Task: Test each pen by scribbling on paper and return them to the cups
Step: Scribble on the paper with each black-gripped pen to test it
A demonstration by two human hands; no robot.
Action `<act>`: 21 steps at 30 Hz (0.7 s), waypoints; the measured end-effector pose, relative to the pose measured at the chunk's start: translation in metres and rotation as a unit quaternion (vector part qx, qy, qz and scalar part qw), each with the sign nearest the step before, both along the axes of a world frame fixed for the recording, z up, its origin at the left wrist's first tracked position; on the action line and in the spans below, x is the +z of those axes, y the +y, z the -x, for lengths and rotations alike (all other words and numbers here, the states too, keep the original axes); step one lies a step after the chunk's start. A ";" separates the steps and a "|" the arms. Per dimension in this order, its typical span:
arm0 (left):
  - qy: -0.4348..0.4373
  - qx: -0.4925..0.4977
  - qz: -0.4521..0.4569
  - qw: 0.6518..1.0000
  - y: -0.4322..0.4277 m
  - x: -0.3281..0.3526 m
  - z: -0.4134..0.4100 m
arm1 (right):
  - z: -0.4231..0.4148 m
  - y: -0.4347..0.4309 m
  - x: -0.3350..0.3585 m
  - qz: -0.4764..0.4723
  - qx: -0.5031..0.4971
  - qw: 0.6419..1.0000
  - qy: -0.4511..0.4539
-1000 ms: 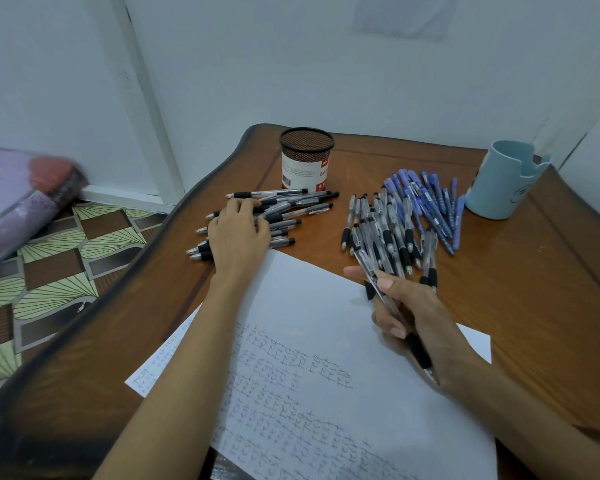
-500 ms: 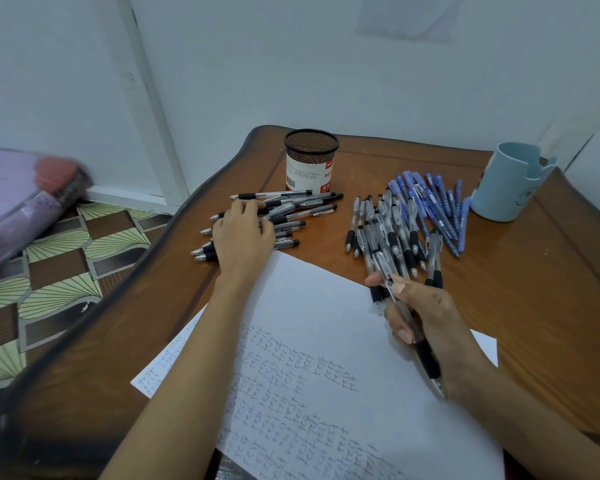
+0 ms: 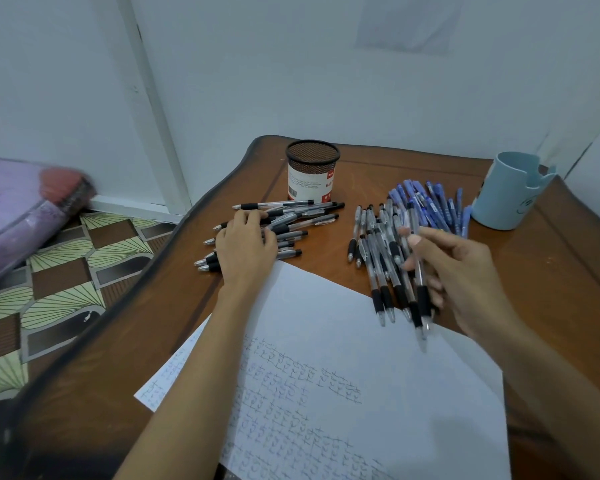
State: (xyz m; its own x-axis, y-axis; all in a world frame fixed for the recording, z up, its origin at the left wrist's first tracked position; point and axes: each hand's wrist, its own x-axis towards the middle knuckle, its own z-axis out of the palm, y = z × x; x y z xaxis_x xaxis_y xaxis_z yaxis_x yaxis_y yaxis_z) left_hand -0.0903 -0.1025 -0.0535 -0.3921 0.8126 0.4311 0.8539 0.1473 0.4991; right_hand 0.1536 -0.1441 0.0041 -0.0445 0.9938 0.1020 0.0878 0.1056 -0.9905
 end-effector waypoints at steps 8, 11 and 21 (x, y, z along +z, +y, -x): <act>0.000 0.000 0.003 1.000 0.000 0.001 0.000 | 0.015 0.085 -0.004 -0.144 -0.141 0.871 -0.448; 0.000 0.001 0.005 1.000 -0.001 0.001 0.000 | 0.021 0.099 -0.007 -0.227 -0.137 0.856 -0.444; 0.001 0.004 0.008 1.000 0.000 0.000 0.001 | 0.081 0.140 -0.014 -0.160 0.117 0.751 -0.630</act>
State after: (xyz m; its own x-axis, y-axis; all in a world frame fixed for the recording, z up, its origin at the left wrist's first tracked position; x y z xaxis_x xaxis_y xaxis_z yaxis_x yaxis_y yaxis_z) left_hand -0.0914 -0.1029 -0.0536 -0.3975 0.8159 0.4198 0.8540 0.1617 0.4944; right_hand 0.0724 -0.0038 -0.0101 -0.4757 0.8773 0.0634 0.8759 0.4791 -0.0577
